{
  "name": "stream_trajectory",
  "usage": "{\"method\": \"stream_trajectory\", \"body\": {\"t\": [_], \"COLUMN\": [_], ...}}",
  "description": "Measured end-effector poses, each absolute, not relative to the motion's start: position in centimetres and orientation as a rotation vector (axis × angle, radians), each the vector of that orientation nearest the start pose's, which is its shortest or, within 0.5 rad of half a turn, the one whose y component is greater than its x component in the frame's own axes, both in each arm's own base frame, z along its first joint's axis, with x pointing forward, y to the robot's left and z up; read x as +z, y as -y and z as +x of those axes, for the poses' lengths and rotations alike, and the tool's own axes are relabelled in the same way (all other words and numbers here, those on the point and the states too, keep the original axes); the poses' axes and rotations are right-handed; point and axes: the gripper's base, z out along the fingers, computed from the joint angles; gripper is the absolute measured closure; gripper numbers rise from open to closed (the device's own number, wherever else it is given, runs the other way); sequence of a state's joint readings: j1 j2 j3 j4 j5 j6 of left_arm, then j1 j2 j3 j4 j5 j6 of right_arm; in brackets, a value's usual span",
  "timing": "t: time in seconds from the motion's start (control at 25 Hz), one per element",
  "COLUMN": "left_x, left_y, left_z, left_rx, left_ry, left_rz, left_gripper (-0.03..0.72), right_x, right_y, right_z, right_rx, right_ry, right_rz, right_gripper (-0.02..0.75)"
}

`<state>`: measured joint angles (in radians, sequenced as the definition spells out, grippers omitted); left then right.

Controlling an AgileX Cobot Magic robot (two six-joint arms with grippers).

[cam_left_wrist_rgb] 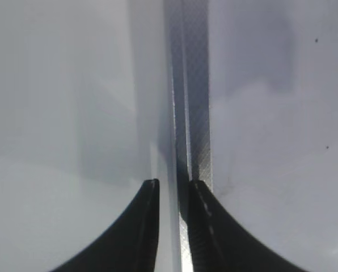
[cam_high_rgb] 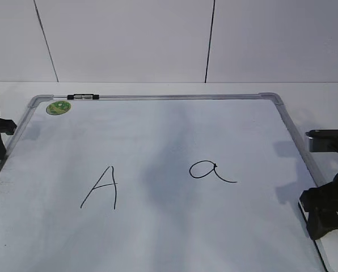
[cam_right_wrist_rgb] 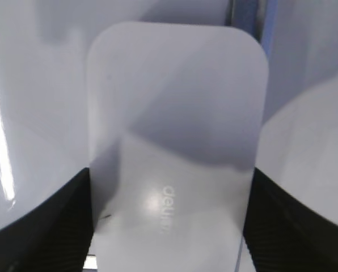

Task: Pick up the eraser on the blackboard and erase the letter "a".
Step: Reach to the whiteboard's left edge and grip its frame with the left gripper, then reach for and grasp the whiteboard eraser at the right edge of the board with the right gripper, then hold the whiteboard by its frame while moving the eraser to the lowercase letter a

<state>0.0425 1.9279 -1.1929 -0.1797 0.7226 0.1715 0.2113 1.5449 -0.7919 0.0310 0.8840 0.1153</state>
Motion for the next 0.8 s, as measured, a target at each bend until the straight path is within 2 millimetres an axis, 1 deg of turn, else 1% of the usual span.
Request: {"method": "stream_trajectory", "body": {"t": [0.56,0.68,0.8], "left_x": [15.16,15.16,15.16], "left_y": [-0.45,-0.45,-0.45], "left_z": [36.71,36.71,36.71], "left_rx": [-0.169,-0.169,-0.169], "left_ry": [-2.928,-2.928,-2.928], "left_rz": [0.003,0.003,0.003], "left_gripper": [0.555,0.533,0.49], "right_x": [17.78,17.78,17.78], "right_y": [-5.31,-5.31,-5.3], "right_z": [23.81,23.81,23.81], "right_rx": [0.04,0.04,0.037], "right_ry": [-3.122,-3.122,-3.122], "right_rz": [-0.122,-0.122,-0.124], "right_gripper": [0.148,0.148,0.148]}}
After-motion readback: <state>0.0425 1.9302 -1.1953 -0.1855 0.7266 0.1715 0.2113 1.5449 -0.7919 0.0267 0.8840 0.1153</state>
